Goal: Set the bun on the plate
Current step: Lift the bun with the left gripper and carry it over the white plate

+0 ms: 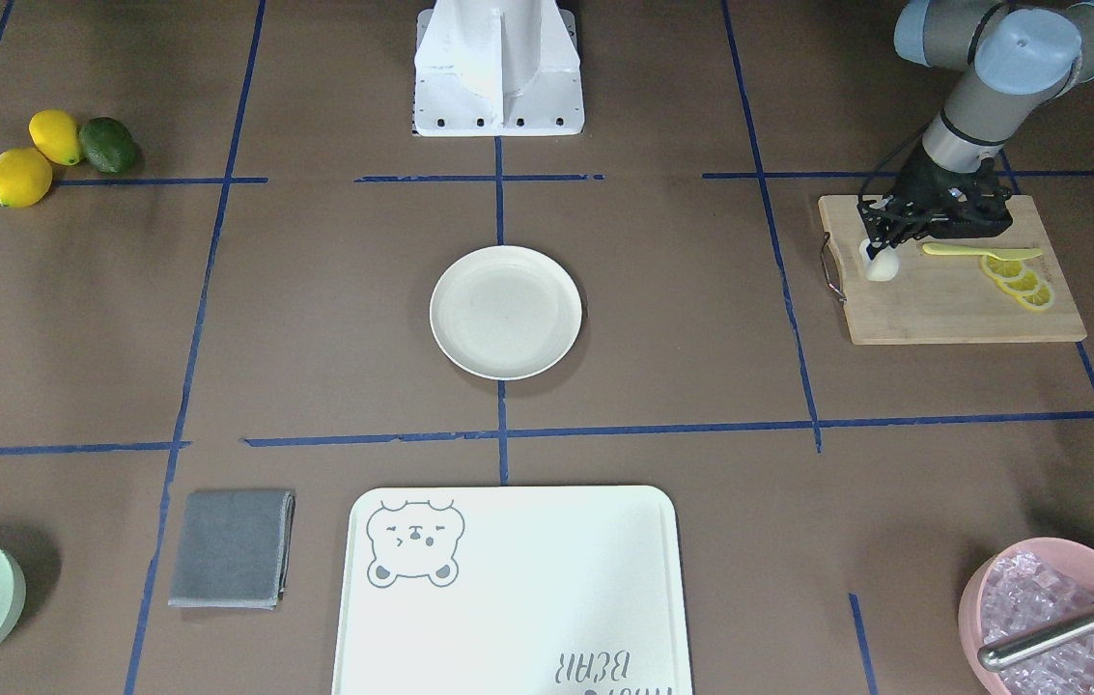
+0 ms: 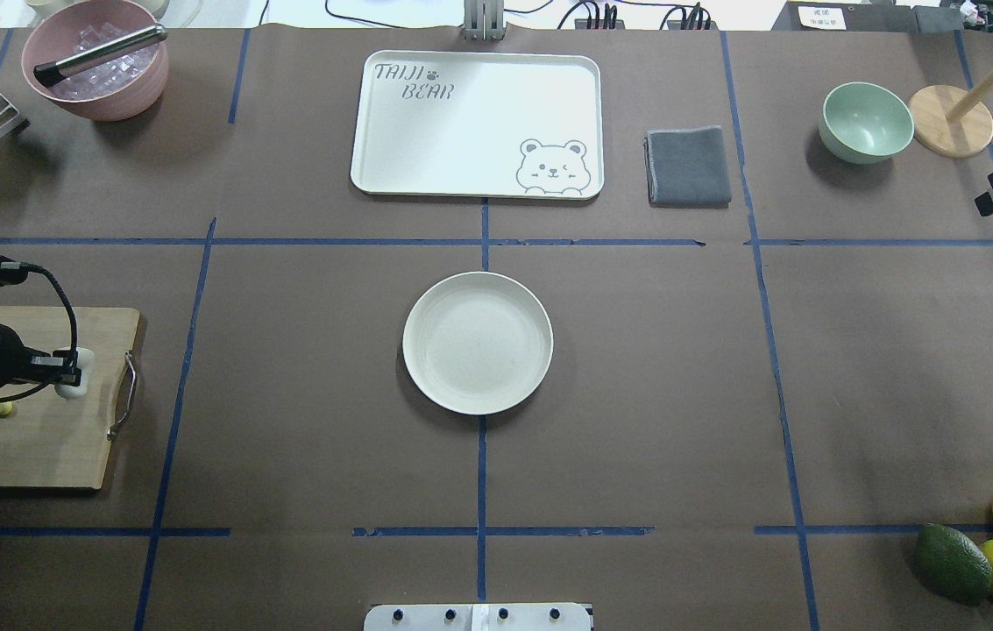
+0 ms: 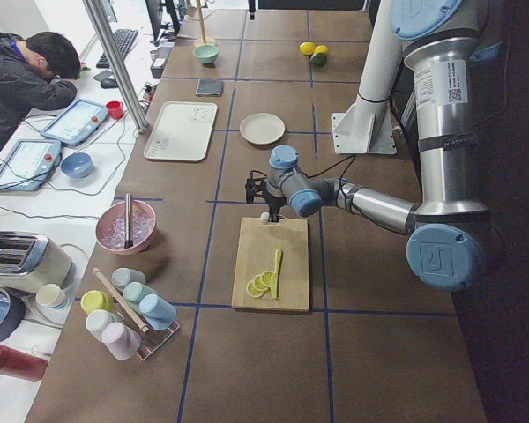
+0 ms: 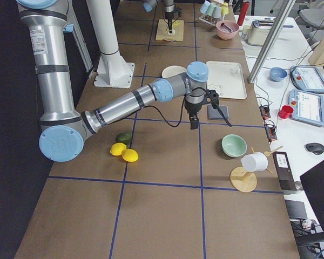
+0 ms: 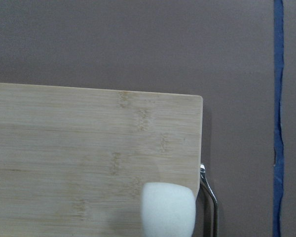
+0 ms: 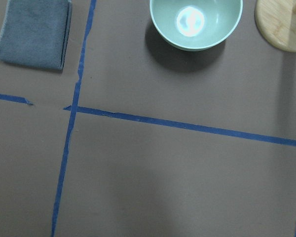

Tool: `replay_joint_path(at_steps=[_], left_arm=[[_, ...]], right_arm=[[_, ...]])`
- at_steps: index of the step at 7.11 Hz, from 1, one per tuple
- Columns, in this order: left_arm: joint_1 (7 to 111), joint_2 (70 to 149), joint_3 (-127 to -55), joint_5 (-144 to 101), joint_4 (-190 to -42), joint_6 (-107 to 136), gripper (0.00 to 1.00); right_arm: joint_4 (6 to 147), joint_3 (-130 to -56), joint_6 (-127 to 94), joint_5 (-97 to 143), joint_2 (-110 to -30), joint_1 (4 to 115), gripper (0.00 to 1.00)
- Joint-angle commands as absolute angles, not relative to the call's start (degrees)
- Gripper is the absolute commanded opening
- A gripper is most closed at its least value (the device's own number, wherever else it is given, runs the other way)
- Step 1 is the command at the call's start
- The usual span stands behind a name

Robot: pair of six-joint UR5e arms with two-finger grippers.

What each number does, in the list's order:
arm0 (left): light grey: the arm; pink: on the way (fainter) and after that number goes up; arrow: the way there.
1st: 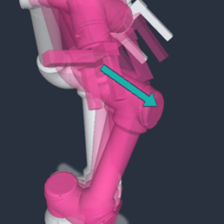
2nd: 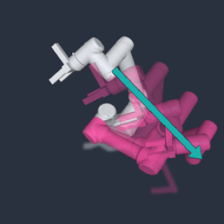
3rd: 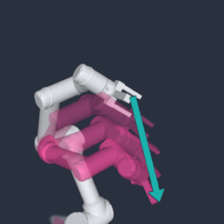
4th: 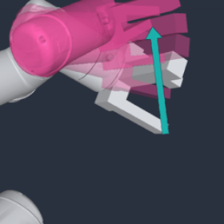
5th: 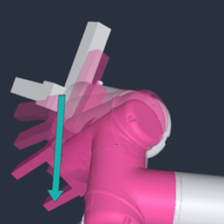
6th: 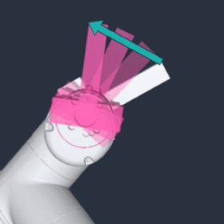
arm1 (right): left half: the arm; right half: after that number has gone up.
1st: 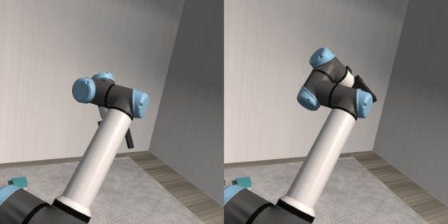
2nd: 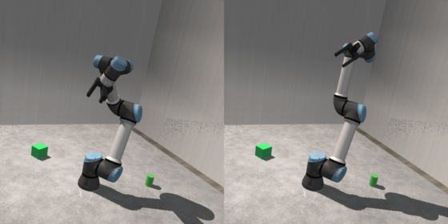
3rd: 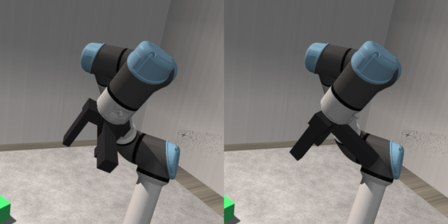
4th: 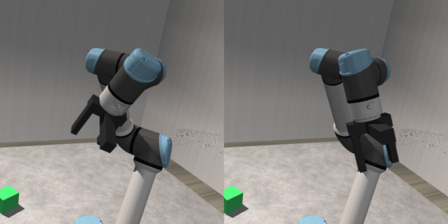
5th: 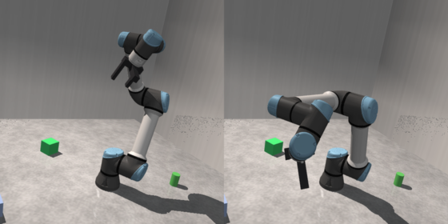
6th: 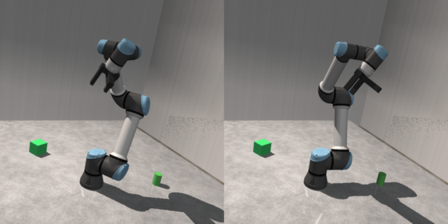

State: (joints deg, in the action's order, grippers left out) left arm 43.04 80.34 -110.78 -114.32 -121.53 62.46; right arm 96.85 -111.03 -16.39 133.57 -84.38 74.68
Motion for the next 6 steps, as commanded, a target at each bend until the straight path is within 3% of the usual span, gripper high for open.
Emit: replay_joint_path(at_steps=[1, 4, 6], left_arm=[[44.7, 83.8, -116.9, -116.2, -109.9, 62.4, 0.19], [42.7, 112.5, -117.9, -115.7, -79.3, 63.4, 0.19], [36.6, 124.4, -109.4, -114.4, -78.8, 74.2, 0.19]], right_arm=[[96.9, -110.9, -12.1, 133.8, -86.7, 78.2, 1.0], [96.9, -110.7, -0.5, 134.4, -95.8, 85.0, 1.0], [96.8, -110.6, 1.4, 134.2, -99.7, 86.7, 1.0]])
